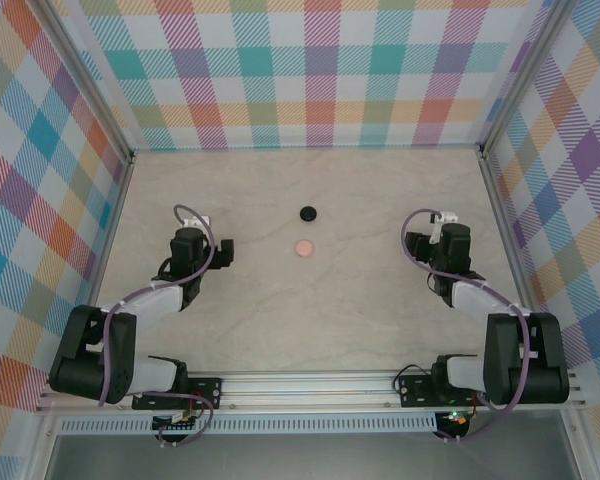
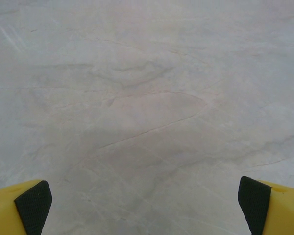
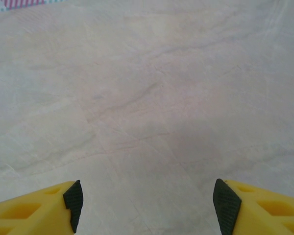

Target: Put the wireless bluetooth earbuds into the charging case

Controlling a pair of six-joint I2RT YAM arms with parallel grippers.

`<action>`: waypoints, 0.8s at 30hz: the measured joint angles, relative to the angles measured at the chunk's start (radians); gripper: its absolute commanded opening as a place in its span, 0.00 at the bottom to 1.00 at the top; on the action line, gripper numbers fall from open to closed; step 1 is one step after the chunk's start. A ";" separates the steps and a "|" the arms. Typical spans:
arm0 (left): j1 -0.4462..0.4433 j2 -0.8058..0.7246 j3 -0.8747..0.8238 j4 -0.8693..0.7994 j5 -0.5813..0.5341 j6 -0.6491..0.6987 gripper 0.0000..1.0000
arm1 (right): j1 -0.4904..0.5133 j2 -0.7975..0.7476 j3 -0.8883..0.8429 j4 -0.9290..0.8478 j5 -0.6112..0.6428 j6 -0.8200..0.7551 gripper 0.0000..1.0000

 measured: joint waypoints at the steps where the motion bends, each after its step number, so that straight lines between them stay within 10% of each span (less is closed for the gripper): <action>1: 0.006 0.003 -0.012 0.038 0.018 0.007 1.00 | -0.003 0.011 -0.006 0.029 -0.010 -0.006 0.74; 17: 0.105 0.228 -0.123 0.463 0.182 0.024 1.00 | -0.055 0.211 -0.062 0.380 -0.117 -0.024 0.77; 19: 0.105 0.234 -0.109 0.445 0.170 0.017 1.00 | -0.055 0.232 -0.062 0.381 -0.125 -0.029 0.99; 24: 0.105 0.242 -0.060 0.432 0.130 -0.003 1.00 | -0.040 0.239 -0.058 0.380 -0.124 -0.044 1.00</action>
